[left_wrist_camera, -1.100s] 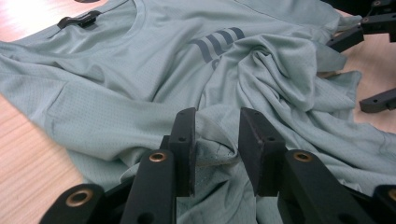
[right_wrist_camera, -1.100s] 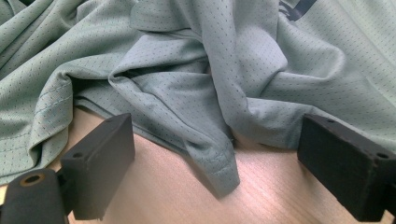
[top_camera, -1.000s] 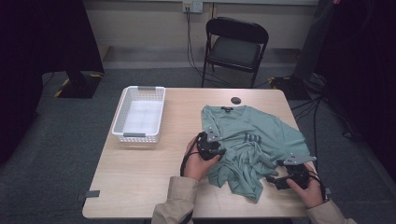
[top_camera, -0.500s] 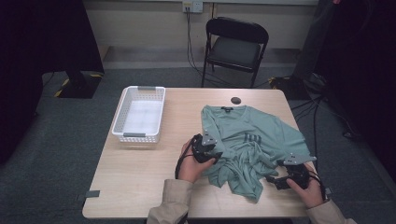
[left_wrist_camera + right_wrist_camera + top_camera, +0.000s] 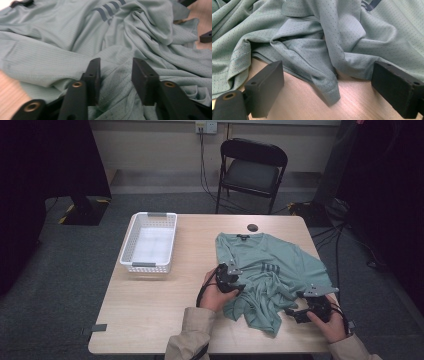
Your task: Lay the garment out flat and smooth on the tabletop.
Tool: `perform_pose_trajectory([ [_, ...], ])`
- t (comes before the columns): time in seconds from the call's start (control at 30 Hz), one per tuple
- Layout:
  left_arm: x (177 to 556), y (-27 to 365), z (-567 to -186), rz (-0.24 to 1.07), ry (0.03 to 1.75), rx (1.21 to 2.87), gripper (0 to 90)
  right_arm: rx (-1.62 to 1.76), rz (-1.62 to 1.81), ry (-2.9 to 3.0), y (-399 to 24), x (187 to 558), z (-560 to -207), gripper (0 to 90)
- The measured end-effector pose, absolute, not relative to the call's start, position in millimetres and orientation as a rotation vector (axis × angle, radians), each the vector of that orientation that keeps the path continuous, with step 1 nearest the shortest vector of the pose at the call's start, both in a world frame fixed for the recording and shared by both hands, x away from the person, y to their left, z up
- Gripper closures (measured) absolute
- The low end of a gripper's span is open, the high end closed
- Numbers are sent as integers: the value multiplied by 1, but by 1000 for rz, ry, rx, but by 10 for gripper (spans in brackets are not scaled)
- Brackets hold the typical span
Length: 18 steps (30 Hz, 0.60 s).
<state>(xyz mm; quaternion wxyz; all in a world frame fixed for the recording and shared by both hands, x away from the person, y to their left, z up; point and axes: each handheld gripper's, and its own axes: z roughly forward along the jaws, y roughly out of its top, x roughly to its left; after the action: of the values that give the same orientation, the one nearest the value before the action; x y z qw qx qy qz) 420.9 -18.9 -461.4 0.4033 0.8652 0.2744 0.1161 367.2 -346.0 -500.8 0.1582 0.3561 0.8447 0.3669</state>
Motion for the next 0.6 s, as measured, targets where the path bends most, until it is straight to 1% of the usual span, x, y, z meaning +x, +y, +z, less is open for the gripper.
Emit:
perform_pose_trajectory([
  [0.13,421,-23,-465,277,673,2240,688,1020,1049,2416,-346,367,-501,101],
  [0.23,420,-24,-464,267,670,2262,840,1021,1049,2415,-346,367,-501,101],
  [0.27,418,-24,-461,276,661,2264,875,1021,1049,2415,-346,367,-501,101],
  [0.43,417,-12,-449,299,722,2159,882,1020,1049,2415,-346,367,-501,101],
  [0.6,416,0,-440,334,749,2104,882,1021,1049,2415,-346,367,-501,101],
])
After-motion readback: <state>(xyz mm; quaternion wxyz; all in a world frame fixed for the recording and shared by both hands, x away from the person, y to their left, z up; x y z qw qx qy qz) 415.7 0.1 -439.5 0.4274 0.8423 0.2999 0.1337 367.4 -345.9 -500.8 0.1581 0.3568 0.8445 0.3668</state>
